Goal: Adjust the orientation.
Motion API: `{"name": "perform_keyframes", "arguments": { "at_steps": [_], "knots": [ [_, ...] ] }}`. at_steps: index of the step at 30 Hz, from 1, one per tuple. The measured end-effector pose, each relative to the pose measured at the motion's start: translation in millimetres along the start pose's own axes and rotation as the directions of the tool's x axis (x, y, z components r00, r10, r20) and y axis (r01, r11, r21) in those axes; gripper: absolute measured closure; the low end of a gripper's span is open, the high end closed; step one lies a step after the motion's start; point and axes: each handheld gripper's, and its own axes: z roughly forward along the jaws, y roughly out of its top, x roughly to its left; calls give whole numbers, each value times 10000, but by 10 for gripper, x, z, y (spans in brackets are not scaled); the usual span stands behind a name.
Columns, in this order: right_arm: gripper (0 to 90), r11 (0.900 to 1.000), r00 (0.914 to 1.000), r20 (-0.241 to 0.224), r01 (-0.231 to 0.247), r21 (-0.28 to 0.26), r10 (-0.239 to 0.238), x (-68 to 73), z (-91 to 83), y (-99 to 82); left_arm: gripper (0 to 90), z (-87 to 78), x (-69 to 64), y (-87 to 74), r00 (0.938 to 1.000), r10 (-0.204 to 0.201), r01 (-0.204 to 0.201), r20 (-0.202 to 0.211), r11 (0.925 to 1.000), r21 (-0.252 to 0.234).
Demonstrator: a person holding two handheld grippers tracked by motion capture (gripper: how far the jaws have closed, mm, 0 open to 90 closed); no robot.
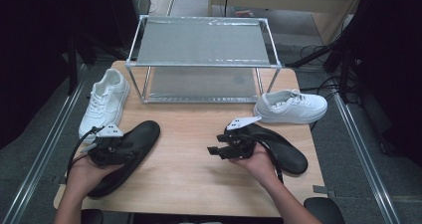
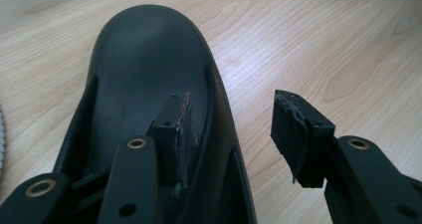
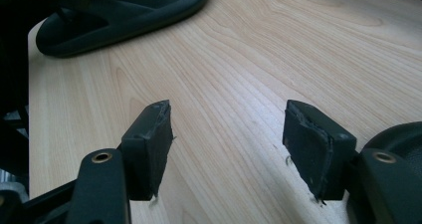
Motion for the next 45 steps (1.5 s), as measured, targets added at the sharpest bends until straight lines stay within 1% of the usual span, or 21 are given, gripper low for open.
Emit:
{"name": "perform_keyframes", "arguments": {
  "at_steps": [2, 4, 7, 9, 10, 12, 13, 15, 17, 20, 24, 27, 29, 30, 31, 32, 33, 36, 38, 42, 45],
  "knots": [
    [371, 10000, 10000, -1, -48, -6, 48, -3, 2, -1, 511, 49, 0, -23, 10000, -5, 4, 19, 9996, 289],
    [371, 10000, 10000, 15, -19, 8, 19, 0, 9, 0, 515, 78, 1, -38, 10000, 44, -47, 77, 9990, 440],
    [371, 10000, 10000, 38, -11, 83, 11, 13, 21, -2, 534, 104, 25, -54, 9999, -53, 49, 105, 9994, 330],
    [371, 9999, 10000, 46, -17, 116, 17, 18, 31, -6, 576, 110, 54, -70, 9998, -100, 94, 170, 9995, 311],
    [370, 9999, 10000, 50, 5, 156, -5, 18, 50, -10, 616, 101, 70, -72, 9995, -163, 157, 258, 9996, 241],
    [370, 9998, 10000, 50, -1, 199, 0, 20, 56, -10, 630, 89, 87, -76, 9991, -258, 253, 330, 9995, 166],
    [370, 9998, 10000, 71, 20, 208, -21, 21, 63, -10, 653, 91, 84, -78, 9993, -209, 204, 300, 9996, 170],
    [370, 9998, 9999, 103, 72, 197, -74, 23, 69, -6, 662, 98, 74, -77, 9998, -77, 73, 206, 9998, 198],
    [371, 9998, 9998, 177, 74, 164, -77, 25, 66, -5, 657, 106, 81, -69, 9997, -115, 107, 221, 9993, 346],
    [378, 9999, 9996, 260, 122, -45, -121, 26, 59, 1, 662, 129, 81, -76, 9999, 50, -53, 98, 9996, 284],
    [379, 9997, 9989, 405, 240, -51, -238, 29, 70, 3, 673, 161, 92, -67, 9999, 147, -147, 10, 9989, 452],
    [379, 9997, 9988, 433, 226, 1, -226, 39, 72, -7, 663, 179, 81, -39, 9999, 113, -120, 122, 9985, 537],
    [379, 9997, 9989, 411, 230, -13, -229, 42, 72, -9, 670, 185, 77, -28, 9997, 202, -211, 141, 9977, 643],
    [379, 9996, 9989, 394, 266, -41, -264, 44, 73, -9, 690, 190, 83, -26, 9998, 172, -178, 100, 9978, 632],
    [379, 9997, 9989, 384, 255, -44, -253, 48, 72, -9, 720, 175, 107, -16, 9996, 24, -41, 279, 9981, 613],
    [379, 9997, 9989, 384, 255, -44, -253, 48, 72, -9, 733, 175, 107, -16, 9996, 24, -41, 279, 9981, 613],
    [379, 9997, 9989, 394, 259, -39, -258, 47, 71, -11, 733, 169, 115, -11, 9992, -106, 83, 379, 9981, 614],
    [379, 9998, 9988, 461, 177, -81, -173, 39, 51, -17, 762, 161, 138, 14, 9977, -489, 454, 460, 9961, 755],
    [382, 9999, 9987, 499, 85, -69, -81, 33, 41, -18, 784, 154, 141, 33, 9969, -550, 506, 561, 9957, 772],
    [381, 9999, 9986, 530, 64, -93, -59, 29, 29, -18, 801, 153, 135, 66, 9960, -674, 614, 584, 9932, 988],
    [381, 9998, 9985, 541, 12, -203, -1, 24, 21, -15, 802, 121, 123, 95, 9944, -898, 838, 554, 9911, 1031]
  ]
}}
